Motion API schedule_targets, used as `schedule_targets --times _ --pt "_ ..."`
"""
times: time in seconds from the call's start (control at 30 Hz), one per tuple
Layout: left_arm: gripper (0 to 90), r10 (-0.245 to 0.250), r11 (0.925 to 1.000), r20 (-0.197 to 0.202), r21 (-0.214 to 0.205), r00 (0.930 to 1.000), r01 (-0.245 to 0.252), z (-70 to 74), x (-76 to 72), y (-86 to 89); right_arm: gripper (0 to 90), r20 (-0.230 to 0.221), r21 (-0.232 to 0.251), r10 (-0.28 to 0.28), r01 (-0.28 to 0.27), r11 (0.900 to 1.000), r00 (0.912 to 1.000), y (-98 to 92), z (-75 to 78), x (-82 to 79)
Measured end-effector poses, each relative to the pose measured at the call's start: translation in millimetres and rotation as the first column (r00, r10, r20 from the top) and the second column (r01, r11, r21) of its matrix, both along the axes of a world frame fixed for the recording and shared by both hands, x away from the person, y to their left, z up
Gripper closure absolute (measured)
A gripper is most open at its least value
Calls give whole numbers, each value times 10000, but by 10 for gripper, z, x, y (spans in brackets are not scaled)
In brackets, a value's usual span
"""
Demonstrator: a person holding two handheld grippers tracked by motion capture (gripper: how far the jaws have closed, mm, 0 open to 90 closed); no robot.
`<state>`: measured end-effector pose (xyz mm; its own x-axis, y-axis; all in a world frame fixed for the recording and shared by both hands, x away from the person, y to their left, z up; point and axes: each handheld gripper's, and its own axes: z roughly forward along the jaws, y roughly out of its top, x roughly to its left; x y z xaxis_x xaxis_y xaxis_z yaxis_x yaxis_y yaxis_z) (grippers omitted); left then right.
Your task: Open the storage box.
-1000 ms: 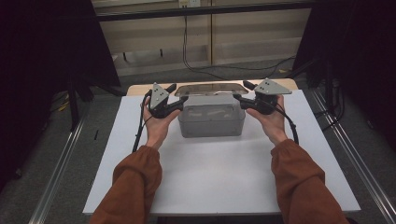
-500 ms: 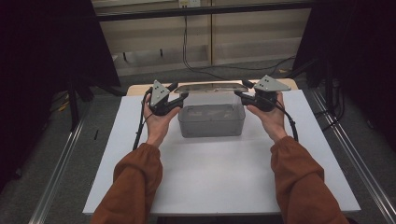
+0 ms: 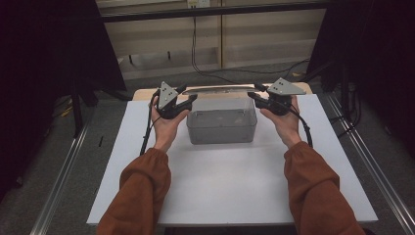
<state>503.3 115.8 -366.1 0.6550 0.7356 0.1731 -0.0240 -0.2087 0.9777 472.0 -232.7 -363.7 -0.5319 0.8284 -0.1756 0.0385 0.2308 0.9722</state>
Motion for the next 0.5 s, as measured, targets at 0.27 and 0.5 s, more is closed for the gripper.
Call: schedule_targets --times 0.27,0.5 --pt "479 15 9999 -82 -103 10000 -16 26 100 27 621 -34 123 70 -69 9999 10000 -12 59 74" --pt "512 90 10000 -161 16 9998 -90 5 165 23 617 -73 289 106 -104 9995 9999 -31 57 128"
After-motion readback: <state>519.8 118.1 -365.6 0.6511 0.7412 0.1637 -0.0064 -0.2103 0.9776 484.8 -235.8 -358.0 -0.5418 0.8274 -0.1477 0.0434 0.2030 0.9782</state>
